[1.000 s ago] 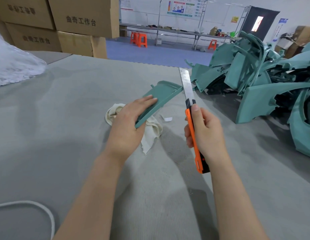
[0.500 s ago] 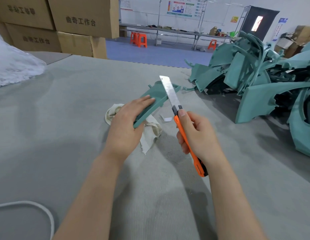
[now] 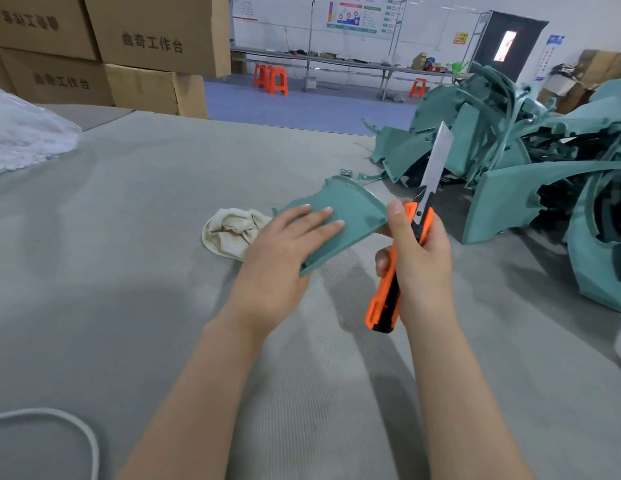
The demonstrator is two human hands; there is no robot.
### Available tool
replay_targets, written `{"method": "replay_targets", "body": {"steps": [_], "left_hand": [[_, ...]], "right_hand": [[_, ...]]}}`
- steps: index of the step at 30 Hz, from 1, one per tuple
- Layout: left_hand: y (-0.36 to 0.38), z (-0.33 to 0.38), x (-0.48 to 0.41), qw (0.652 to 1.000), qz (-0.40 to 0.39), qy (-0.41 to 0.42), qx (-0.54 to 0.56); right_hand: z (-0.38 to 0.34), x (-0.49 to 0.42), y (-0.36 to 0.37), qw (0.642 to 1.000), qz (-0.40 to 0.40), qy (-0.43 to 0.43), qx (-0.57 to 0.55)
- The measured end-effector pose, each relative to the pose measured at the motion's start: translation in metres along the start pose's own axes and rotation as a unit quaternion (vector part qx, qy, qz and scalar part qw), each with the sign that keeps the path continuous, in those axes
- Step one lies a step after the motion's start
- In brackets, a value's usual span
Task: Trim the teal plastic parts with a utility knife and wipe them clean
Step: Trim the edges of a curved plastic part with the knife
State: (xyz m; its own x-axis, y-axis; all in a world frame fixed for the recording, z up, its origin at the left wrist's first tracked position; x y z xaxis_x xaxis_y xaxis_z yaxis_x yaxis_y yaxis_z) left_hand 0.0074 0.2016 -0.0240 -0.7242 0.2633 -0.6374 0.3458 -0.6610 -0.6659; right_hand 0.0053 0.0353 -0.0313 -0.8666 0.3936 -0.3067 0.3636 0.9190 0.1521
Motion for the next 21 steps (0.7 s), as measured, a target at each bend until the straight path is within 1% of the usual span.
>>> {"method": "replay_targets", "body": {"steps": [1,2,3,4,5,6,7,8,9,10,11,12,14,17,19,21], "left_hand": [[0.002,0.001,-0.001,1.0,0.006,0.007,-0.019],[0.001,-0.002,-0.001,0.999,0.023,-0.013,-0.028],[-0.005,-0.012,-0.001,0.996,0.051,-0.065,-0.011],[-0.014,-0.026,0.001,0.984,0.093,-0.144,0.04],[-0.021,-0.041,0.006,0.958,0.134,-0.228,0.114],[-0.026,-0.057,0.013,0.912,0.165,-0.316,0.203],[-0.023,-0.071,0.021,0.844,0.174,-0.393,0.32],[-0.01,-0.08,0.026,0.755,0.149,-0.451,0.452],[0.004,-0.079,0.027,0.674,0.101,-0.477,0.555],[0.014,-0.072,0.025,0.625,0.042,-0.474,0.619],[0.019,-0.062,0.022,0.604,-0.009,-0.451,0.657],[0.023,-0.052,0.019,0.594,-0.04,-0.423,0.683],[0.03,-0.04,0.016,0.582,-0.045,-0.391,0.711],[0.035,-0.046,0.022,0.565,-0.01,-0.44,0.698],[0.033,-0.054,0.024,0.568,0.008,-0.454,0.686],[0.025,-0.064,0.024,0.568,0.041,-0.451,0.687]], "right_hand": [[0.002,-0.001,-0.002,1.0,0.002,0.006,0.0],[0.004,-0.002,-0.002,1.0,0.005,0.01,0.0],[0.006,-0.002,-0.003,1.0,0.011,0.018,-0.006],[0.008,-0.002,-0.004,0.999,0.019,0.028,-0.022],[0.009,-0.003,-0.005,0.998,0.029,0.039,-0.047],[0.011,-0.004,-0.006,0.996,0.037,0.047,-0.073],[0.012,-0.004,-0.007,0.993,0.042,0.053,-0.092],[0.013,-0.004,-0.006,0.992,0.041,0.056,-0.104],[0.013,-0.004,-0.004,0.992,0.036,0.057,-0.11],[0.014,-0.003,0.0,0.992,0.027,0.054,-0.11],[0.014,-0.001,0.006,0.993,0.017,0.048,-0.102],[0.014,0.0,0.011,0.995,0.008,0.039,-0.09],[0.015,0.004,0.02,0.997,-0.005,0.026,-0.075],[0.016,0.006,0.024,0.998,-0.023,0.016,-0.062],[0.015,0.004,0.022,0.999,-0.045,0.0,-0.002],[0.015,0.001,0.018,0.996,-0.062,-0.011,0.065]]}}
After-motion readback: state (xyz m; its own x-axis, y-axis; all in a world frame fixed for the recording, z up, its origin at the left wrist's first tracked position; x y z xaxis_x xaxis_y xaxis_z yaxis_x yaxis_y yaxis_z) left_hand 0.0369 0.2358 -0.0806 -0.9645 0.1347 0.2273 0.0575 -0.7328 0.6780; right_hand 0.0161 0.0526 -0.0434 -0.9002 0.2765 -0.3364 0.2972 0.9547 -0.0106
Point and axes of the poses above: each hand's wrist, its own x-axis away from the middle knuckle, its own y-axis out of the palm, z = x × y, the point moved 8 cm from there along -x, towards the middle knuckle, and after that the axes turned 5 degrees about -y, right-handed, at the moved point
